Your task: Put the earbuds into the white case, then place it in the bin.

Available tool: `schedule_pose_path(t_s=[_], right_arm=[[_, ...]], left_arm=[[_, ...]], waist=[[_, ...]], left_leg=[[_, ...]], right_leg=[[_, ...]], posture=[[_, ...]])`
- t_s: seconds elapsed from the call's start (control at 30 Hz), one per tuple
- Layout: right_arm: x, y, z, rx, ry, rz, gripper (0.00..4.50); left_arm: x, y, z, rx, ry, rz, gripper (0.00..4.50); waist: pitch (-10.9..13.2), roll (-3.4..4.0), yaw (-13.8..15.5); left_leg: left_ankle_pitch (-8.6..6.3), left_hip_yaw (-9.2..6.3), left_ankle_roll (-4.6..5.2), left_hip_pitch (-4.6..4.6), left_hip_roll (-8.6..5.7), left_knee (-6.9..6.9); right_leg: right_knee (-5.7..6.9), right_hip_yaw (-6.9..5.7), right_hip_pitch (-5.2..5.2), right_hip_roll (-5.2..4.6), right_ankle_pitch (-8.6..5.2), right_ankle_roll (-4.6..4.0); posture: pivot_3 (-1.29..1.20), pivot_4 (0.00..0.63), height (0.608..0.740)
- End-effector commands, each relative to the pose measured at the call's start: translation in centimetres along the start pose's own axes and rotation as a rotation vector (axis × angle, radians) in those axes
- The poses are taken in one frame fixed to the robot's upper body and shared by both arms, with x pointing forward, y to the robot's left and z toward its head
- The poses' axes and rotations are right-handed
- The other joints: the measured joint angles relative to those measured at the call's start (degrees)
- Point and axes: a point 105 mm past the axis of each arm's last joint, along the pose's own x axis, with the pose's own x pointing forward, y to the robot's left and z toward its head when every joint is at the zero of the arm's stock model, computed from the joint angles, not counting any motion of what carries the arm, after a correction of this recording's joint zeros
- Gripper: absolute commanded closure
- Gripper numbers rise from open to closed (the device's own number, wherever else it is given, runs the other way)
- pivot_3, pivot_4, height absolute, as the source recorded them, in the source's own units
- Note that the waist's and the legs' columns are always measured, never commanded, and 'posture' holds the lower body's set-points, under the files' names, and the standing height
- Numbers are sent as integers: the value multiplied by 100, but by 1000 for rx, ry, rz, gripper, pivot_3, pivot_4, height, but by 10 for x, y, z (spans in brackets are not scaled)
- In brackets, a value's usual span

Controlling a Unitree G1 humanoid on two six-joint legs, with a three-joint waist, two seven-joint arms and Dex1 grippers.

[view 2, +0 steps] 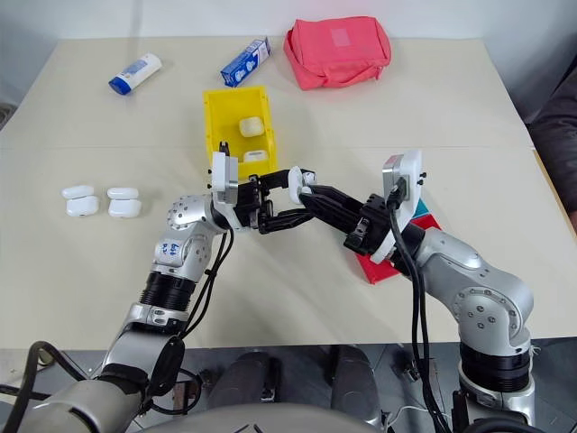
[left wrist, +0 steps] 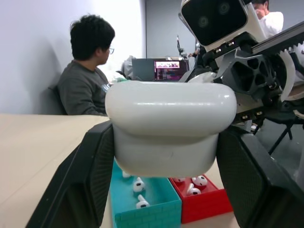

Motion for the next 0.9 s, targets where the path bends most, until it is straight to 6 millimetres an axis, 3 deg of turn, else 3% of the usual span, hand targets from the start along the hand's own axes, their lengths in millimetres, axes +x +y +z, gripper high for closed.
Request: schedule_pose_path(t_s=[0.03,0.17,0.5,0.9], right_arm=[[0,-1,-16,55,68,-25,4034],[0,-4,-23,60,79,-50,4034],[-14,-36,-37,52,125,-190,4034],[-13,-45,-40,151,112,-235,4034]], left_arm=[[9,4,33,112,-100,-11,1698],[9,1,33,105,-104,-20,1698],[6,3,38,120,-108,-10,1698],[6,1,38,146,-104,-22,1698]], waist=[[0,0,0],[0,0,0],[0,0,0],[0,0,-2]], left_leg=[[0,0,1,0,0,-1],[-1,0,2,0,0,-1],[-4,1,7,-1,0,-1],[-5,0,7,-1,2,-3]], right_leg=[[0,0,0,0,0,0],[-1,0,0,0,0,0],[-2,0,0,1,0,0],[-4,1,-2,-2,-1,-2]], posture=[[0,150,740],[0,150,740],[0,150,740],[0,150,740]])
